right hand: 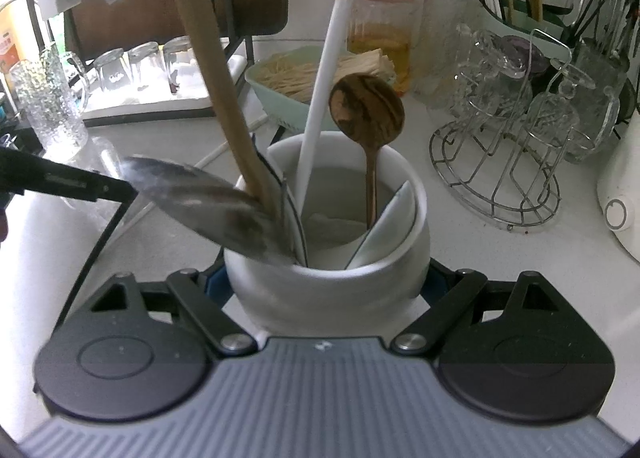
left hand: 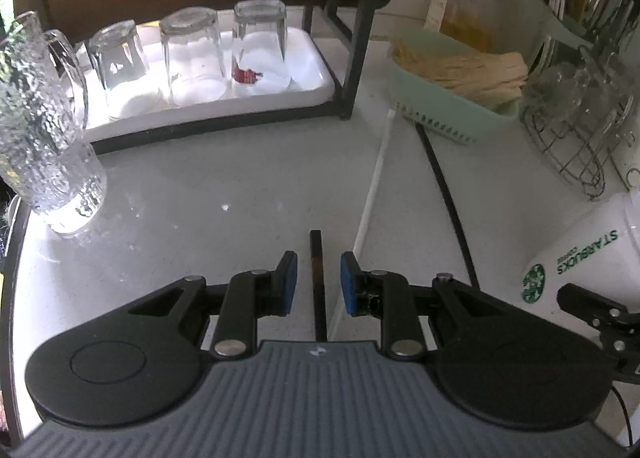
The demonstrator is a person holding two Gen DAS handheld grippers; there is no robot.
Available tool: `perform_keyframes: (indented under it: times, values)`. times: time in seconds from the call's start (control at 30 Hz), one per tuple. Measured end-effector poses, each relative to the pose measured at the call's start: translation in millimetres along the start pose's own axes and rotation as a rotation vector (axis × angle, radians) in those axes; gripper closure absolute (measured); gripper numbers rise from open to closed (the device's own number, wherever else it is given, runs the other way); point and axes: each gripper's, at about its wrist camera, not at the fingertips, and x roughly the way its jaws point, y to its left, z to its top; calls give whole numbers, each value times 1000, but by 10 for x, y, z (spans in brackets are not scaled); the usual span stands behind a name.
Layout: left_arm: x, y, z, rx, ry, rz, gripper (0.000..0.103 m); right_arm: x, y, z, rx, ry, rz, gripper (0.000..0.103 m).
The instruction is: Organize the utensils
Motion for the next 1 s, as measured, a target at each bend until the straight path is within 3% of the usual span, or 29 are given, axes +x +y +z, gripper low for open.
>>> perform_keyframes:
  times: [0.43, 0.77, 0.9, 1.0]
  values:
    - [153, -16, 60, -32, 66, 48, 77, -12, 22, -11, 14, -6, -15, 11]
    - [167, -73, 91, 8, 86, 89, 79, -14, 21, -13, 10, -8, -16, 11]
    - [186, -108, 112, 19, 94, 88, 92, -12, 21, -10, 4, -7, -15, 11]
    - [189, -151, 115, 35, 96, 97, 96, -10, 21, -3, 2, -3, -15, 11]
